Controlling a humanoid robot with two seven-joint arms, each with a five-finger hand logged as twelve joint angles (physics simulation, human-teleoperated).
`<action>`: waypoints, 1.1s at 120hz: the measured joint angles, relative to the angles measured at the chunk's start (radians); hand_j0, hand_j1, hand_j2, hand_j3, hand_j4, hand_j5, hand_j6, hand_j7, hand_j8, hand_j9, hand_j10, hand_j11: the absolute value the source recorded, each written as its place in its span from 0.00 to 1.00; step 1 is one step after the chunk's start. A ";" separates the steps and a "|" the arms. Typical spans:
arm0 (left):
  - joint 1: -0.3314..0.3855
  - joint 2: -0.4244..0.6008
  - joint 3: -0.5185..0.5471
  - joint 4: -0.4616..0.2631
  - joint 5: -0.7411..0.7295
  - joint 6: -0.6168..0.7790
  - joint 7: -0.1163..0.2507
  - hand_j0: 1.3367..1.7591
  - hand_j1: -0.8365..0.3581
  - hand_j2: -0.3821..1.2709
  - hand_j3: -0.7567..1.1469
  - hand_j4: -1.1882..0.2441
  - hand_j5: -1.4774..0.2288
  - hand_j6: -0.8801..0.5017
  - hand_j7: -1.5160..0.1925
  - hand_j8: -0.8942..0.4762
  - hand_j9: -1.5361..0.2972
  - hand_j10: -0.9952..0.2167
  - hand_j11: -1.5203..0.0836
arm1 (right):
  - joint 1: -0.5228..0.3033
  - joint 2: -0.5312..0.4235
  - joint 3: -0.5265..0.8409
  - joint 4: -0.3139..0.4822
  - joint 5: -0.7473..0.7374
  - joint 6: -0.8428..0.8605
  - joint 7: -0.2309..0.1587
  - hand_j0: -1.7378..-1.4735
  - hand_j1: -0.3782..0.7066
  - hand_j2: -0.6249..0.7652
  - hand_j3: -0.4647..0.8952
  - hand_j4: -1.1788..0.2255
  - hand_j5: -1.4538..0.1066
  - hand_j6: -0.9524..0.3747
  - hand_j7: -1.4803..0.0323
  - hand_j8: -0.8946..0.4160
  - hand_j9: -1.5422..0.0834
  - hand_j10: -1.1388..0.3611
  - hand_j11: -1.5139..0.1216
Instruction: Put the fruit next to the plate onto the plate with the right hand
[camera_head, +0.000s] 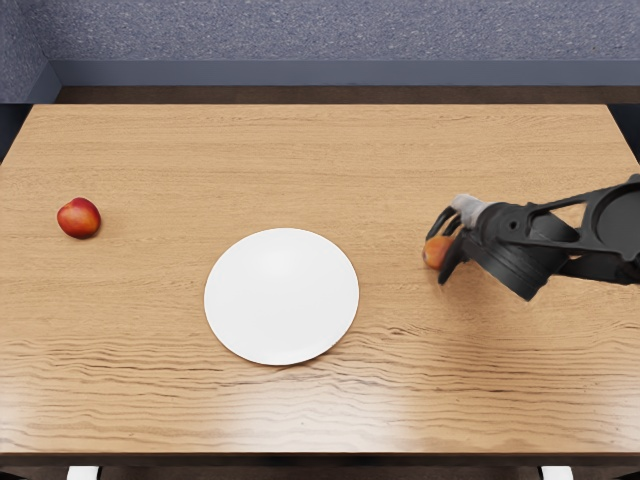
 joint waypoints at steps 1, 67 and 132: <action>0.000 0.000 0.000 0.000 0.000 0.000 0.000 0.76 0.99 0.23 0.40 0.83 0.87 0.64 0.89 0.65 0.84 0.82 0.95 | -0.001 -0.005 0.013 -0.003 0.000 0.002 0.000 0.34 0.51 0.66 0.34 0.31 0.25 0.27 0.26 0.20 0.27 0.21 0.25; 0.000 0.000 0.000 0.000 0.000 0.000 0.000 0.76 0.99 0.23 0.40 0.83 0.87 0.64 0.89 0.65 0.84 0.82 0.95 | -0.351 0.159 0.700 -0.187 -0.050 0.439 0.000 0.34 0.46 0.61 0.34 0.31 0.19 0.26 0.23 0.19 0.23 0.19 0.21; -0.002 0.000 -0.002 0.000 -0.001 -0.001 0.000 0.76 0.99 0.23 0.40 0.83 0.87 0.64 0.89 0.65 0.84 0.82 0.95 | -0.723 -0.126 1.307 -0.276 -0.040 0.932 -0.001 0.31 0.10 0.47 0.34 0.77 0.84 0.65 0.88 0.62 0.86 0.69 0.83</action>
